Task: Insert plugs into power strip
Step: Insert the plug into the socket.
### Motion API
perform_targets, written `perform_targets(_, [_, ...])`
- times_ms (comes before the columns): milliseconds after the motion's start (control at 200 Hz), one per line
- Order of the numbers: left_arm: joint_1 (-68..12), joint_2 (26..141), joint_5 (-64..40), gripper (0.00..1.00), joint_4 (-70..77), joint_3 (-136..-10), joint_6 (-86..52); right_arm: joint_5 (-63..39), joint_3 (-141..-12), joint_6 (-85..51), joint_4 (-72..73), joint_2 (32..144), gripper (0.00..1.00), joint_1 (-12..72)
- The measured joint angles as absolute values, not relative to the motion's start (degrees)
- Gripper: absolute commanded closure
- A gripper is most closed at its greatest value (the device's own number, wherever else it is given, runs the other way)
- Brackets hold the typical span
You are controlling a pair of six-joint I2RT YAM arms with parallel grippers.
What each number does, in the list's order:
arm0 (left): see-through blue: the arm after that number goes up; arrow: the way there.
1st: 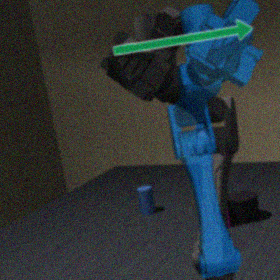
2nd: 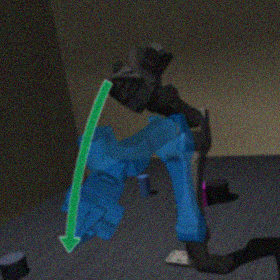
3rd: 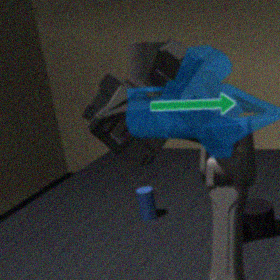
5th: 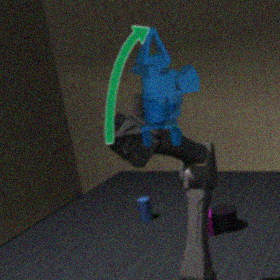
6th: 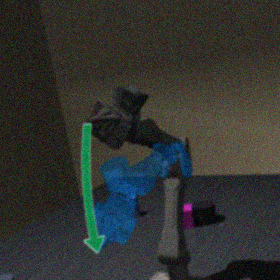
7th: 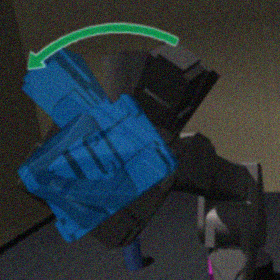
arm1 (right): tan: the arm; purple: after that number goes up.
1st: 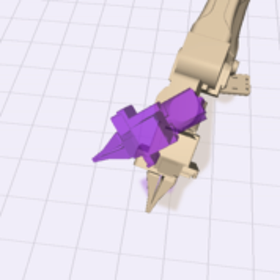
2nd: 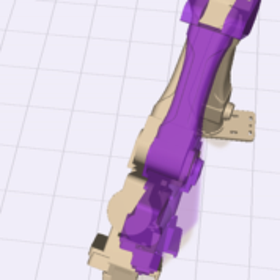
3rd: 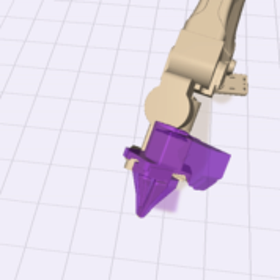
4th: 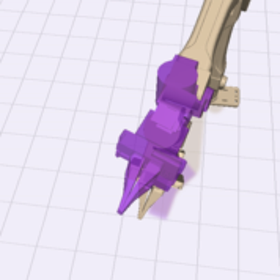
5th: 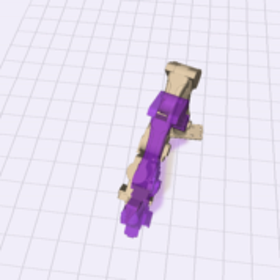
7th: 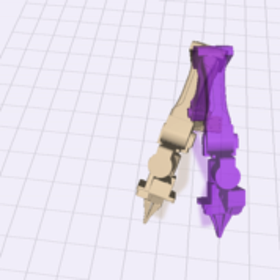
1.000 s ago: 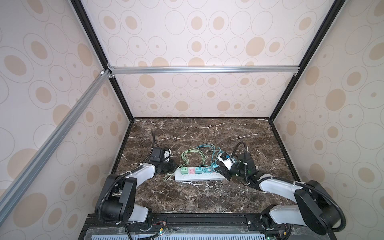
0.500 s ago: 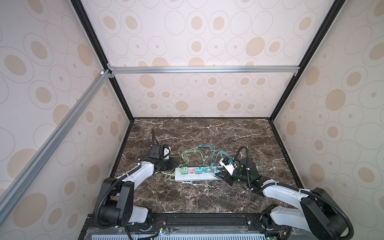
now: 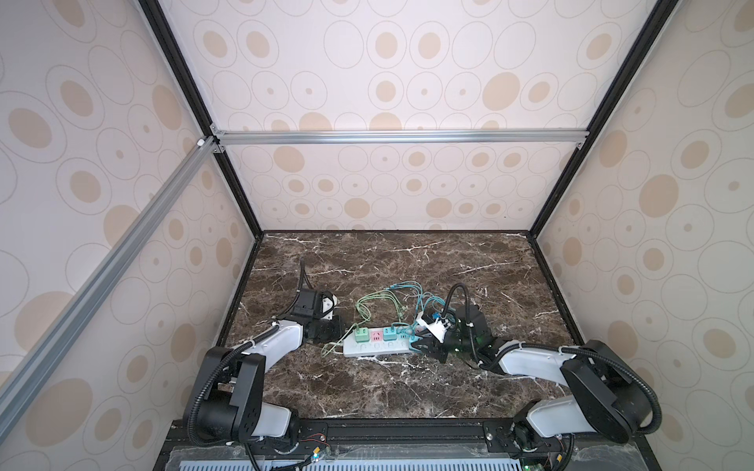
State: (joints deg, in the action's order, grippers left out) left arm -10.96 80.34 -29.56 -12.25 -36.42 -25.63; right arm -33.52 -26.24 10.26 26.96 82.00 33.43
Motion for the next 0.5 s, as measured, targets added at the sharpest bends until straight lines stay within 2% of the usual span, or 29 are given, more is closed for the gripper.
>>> perform_targets(500, [-10.96,80.09,-29.69,0.62,-12.53,-35.94,-25.56,-35.81,-32.08,11.92,27.66,84.95,1.0,31.57])
